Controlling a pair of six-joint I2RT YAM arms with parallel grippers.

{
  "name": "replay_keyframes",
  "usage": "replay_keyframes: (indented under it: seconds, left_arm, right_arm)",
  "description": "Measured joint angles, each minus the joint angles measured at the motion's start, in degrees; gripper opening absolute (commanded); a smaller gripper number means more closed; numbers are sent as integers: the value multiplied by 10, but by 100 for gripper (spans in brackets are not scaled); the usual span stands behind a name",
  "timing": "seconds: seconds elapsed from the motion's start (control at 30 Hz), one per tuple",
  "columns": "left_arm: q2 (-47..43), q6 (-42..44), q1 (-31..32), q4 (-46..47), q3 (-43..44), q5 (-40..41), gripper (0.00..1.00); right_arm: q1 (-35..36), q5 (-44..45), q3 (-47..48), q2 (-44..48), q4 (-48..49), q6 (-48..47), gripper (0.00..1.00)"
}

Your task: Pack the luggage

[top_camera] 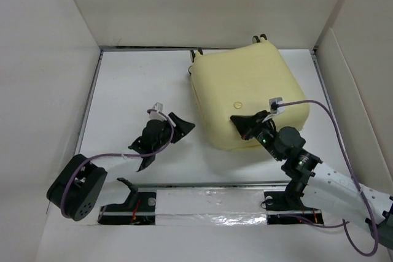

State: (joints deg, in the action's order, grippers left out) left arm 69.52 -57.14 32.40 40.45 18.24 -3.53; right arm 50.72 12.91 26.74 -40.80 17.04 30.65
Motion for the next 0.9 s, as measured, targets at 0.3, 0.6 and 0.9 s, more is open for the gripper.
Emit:
replay_keyframes:
  seconds: [0.3, 0.6, 0.9]
  left_arm:
    - [-144, 18, -38, -89, -45, 16, 57]
    - [-182, 75, -28, -139, -32, 24, 60]
    - [-184, 122, -6, -151, -17, -11, 69]
  right_arm:
    - [-18, 1, -71, 129, -117, 24, 3]
    - [-384, 14, 156, -8, -194, -12, 99]
    - [-674, -238, 353, -357, -210, -52, 100]
